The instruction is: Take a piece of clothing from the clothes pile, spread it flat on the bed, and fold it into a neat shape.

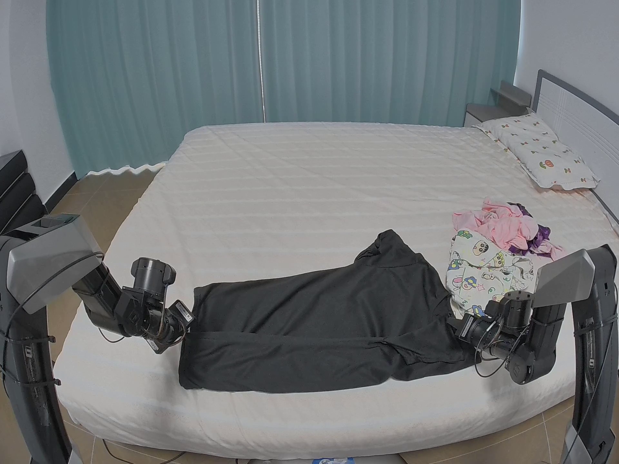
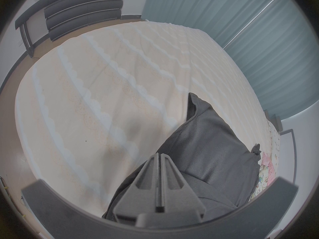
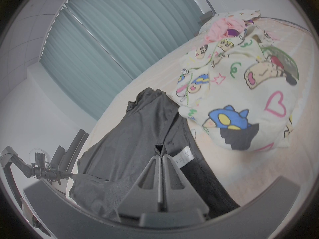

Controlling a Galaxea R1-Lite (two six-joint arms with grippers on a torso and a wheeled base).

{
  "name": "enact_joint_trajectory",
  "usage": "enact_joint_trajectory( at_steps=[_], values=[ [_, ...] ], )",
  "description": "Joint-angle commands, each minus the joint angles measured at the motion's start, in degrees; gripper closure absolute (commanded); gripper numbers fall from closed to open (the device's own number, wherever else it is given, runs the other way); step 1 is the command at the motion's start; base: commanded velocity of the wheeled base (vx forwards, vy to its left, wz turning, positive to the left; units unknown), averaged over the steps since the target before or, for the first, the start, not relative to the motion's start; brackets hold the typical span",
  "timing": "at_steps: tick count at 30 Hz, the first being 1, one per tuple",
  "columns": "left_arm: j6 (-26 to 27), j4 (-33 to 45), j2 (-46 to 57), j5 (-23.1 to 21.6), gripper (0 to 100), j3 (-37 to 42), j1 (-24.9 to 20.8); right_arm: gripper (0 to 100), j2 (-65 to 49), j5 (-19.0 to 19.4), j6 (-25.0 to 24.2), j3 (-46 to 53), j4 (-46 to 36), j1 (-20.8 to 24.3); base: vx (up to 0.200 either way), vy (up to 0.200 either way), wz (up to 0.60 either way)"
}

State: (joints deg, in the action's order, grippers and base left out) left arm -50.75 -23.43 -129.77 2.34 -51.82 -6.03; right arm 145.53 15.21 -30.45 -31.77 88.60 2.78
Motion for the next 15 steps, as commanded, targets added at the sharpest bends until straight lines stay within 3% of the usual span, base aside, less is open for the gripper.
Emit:
enact_joint_trajectory(
  at_steps=[1, 15],
  values=[
    [-0.1, 0.0, -0.3, 0.0, 100, -0.3, 0.5, 100, -1.3, 0.0, 0.0, 1.9, 1.2, -0.9, 0.000, 0.000, 0.00],
    [-2.0, -0.2, -0.7, 0.0, 100, -1.0, 0.9, 100, -0.9, 0.2, -0.3, 1.3, 1.2, -4.0, 0.000, 0.000, 0.00]
  ],
)
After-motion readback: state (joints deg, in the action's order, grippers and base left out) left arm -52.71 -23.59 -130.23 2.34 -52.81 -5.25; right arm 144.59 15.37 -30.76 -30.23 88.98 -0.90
